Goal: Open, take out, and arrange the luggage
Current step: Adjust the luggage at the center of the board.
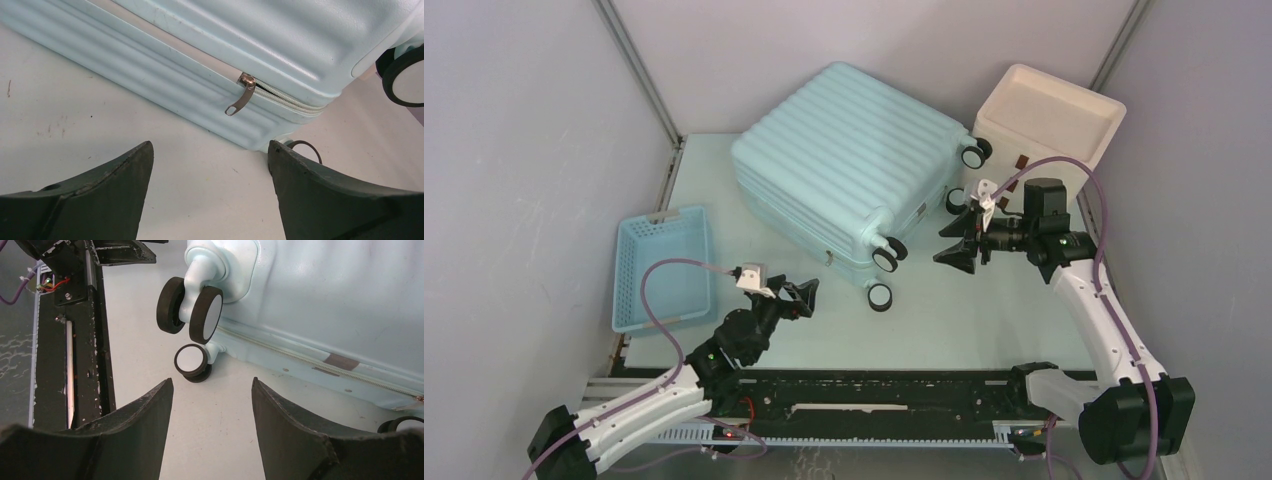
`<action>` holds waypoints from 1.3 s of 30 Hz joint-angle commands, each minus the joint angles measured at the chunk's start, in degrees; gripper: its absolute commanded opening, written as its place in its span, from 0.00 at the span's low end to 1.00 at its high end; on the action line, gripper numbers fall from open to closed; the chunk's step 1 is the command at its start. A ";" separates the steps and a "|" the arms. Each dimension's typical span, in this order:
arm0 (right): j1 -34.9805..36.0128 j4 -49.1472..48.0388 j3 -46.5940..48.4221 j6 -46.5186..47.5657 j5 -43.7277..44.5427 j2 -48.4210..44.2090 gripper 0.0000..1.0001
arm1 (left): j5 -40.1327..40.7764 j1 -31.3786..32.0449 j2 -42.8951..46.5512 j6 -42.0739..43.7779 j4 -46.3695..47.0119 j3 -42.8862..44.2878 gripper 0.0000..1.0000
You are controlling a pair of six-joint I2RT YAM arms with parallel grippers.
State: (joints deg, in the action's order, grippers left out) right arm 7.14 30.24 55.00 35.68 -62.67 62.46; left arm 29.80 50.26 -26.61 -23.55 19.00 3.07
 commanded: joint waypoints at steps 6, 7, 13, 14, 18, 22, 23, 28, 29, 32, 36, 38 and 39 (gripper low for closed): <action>1.55 -0.25 -0.16 1.88 1.18 -0.41 0.68 | 1.40 0.31 0.25 -0.71 1.30 1.75 0.89; 1.71 -0.28 -0.16 1.99 1.30 -0.43 0.67 | 1.40 0.25 0.32 -0.71 1.19 1.76 0.88; 3.49 0.30 -0.16 4.37 3.28 -0.94 0.67 | 1.57 0.20 0.32 -0.84 1.17 1.76 0.84; 3.76 0.49 -0.16 5.49 3.44 -1.24 0.67 | 1.57 0.21 0.19 -0.95 1.17 1.76 0.84; 4.65 2.90 1.09 10.21 3.08 -1.80 0.68 | 1.58 0.25 0.17 -0.89 0.97 1.81 0.82; 6.00 6.52 3.53 14.03 3.17 -0.87 0.68 | 1.49 0.20 0.38 -0.80 0.60 1.84 0.80; 6.38 7.23 4.26 14.43 2.78 -0.58 0.68 | 1.49 0.19 0.55 -0.80 0.50 1.77 0.80; 7.54 7.83 6.74 8.87 -1.69 0.87 0.68 | 1.64 0.19 1.81 -0.78 0.23 1.29 0.80; 7.88 7.74 6.78 7.54 -2.64 1.09 0.68 | 1.66 0.19 2.05 -0.79 0.15 1.20 0.80; 9.40 8.44 6.59 4.91 -3.74 1.51 0.68 | 1.79 0.19 2.81 -0.88 -0.02 0.91 0.80; 10.44 5.35 4.37 0.83 -4.38 0.54 0.70 | 2.00 0.23 3.00 -0.88 -0.03 0.85 0.80; 10.55 4.01 3.23 -0.31 -4.96 0.29 0.71 | 2.01 0.23 2.62 -0.93 0.09 0.93 0.80; 10.61 3.53 2.74 -0.84 -5.19 0.30 0.72 | 2.01 0.19 2.50 -0.89 0.19 1.00 0.80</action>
State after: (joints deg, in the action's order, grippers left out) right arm 17.28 36.71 59.27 39.20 -65.34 63.64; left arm 30.00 50.26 -23.97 -23.99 18.70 3.07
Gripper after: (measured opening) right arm 0.708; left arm 0.799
